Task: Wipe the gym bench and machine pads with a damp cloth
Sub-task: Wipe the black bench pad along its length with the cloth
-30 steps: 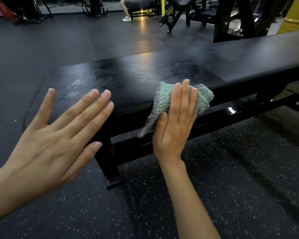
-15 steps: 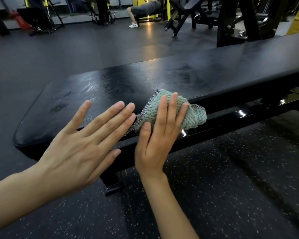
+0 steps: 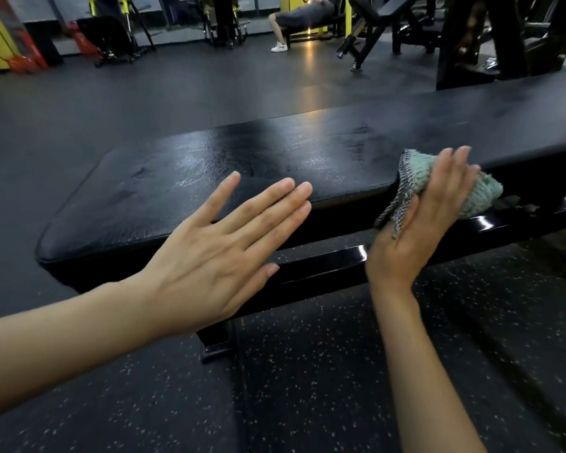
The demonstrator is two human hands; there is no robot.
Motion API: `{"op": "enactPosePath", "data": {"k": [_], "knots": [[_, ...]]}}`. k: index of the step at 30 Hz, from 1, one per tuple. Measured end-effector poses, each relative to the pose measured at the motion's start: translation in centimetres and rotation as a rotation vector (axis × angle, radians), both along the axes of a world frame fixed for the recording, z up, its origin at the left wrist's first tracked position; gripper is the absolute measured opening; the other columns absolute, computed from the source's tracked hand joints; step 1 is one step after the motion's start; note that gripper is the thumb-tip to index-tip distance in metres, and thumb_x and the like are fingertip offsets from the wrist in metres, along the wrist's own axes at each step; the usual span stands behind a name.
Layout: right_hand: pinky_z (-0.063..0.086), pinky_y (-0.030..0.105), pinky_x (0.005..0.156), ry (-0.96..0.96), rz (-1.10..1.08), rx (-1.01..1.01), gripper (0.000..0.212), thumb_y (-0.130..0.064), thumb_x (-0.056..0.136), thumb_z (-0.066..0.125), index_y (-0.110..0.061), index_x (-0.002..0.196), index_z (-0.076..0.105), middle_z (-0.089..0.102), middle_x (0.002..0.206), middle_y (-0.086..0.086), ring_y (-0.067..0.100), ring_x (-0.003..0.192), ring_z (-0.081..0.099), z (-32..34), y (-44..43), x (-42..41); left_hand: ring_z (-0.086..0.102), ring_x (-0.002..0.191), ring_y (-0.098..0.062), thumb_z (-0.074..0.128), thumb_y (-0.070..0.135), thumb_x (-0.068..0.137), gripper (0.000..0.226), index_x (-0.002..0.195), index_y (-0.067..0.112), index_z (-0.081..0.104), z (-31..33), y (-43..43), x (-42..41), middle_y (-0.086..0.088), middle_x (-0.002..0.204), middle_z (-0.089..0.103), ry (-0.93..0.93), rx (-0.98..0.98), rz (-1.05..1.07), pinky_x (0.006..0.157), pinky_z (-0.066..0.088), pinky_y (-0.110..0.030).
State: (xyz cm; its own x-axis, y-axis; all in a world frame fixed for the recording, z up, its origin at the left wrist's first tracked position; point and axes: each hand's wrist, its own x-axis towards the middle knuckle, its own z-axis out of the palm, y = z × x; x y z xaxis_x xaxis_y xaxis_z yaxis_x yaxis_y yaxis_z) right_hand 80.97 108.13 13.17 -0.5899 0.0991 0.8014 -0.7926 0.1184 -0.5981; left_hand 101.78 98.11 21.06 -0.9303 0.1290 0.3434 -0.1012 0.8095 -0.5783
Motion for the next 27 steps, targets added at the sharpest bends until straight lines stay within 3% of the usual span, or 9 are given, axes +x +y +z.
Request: {"op": "enactPosePath", "data": {"k": [4, 12, 16, 22, 27], "knots": [[0.011, 0.052, 0.122, -0.011, 0.076, 0.015, 0.051, -0.013, 0.102, 0.030, 0.009, 0.148, 0.026, 0.021, 0.157, 0.028, 0.046, 0.148, 0.007, 0.1, -0.8, 2.2, 0.018, 0.152, -0.023, 0.030, 0.032, 0.100, 0.061, 0.155, 0.005, 0.025, 0.1, 0.4, -1.3, -0.010, 0.164, 0.018, 0.005, 0.006, -0.022, 0.121, 0.009, -0.053], [0.012, 0.053, 0.121, 0.344, 0.274, 0.497, 0.057, -0.023, 0.101, 0.034, -0.003, 0.152, 0.017, 0.017, 0.160, 0.013, 0.026, 0.152, 0.000, -0.6, 3.5, -0.3, 0.017, 0.152, -0.023, 0.032, 0.032, 0.100, 0.062, 0.155, 0.005, 0.024, 0.2, 1.1, -3.0, -0.010, 0.164, 0.017, 0.016, 0.017, -0.028, 0.122, 0.008, -0.053], [0.018, 0.057, 0.119, 0.425, 0.314, 0.612, 0.058, -0.026, 0.102, 0.033, -0.006, 0.153, 0.015, 0.011, 0.162, 0.006, 0.025, 0.153, 0.003, -0.5, 4.9, -1.4, 0.017, 0.152, -0.023, 0.032, 0.032, 0.100, 0.062, 0.156, 0.005, 0.023, 0.2, 1.4, -3.5, -0.010, 0.164, 0.017, 0.017, 0.015, -0.022, 0.122, 0.008, -0.053], [0.021, 0.059, 0.117, 0.432, 0.156, 0.528, 0.053, -0.029, 0.105, 0.027, -0.007, 0.153, 0.019, 0.018, 0.160, 0.008, 0.017, 0.152, 0.002, -0.9, 4.4, -3.3, 0.017, 0.152, -0.023, 0.032, 0.032, 0.100, 0.063, 0.156, 0.005, 0.022, 0.1, 2.2, -4.9, -0.010, 0.165, 0.017, 0.023, 0.007, -0.017, 0.122, 0.008, -0.054], [0.022, 0.058, 0.117, 0.300, 0.056, 0.402, 0.053, -0.024, 0.104, 0.030, 0.001, 0.151, 0.023, 0.022, 0.159, 0.021, 0.025, 0.150, 0.008, -1.1, 5.2, -6.1, 0.014, 0.153, -0.022, 0.032, 0.032, 0.100, 0.063, 0.156, 0.006, 0.020, 0.3, 2.6, -6.3, -0.009, 0.165, 0.014, -0.001, 0.000, -0.041, 0.122, 0.006, -0.053]]}}
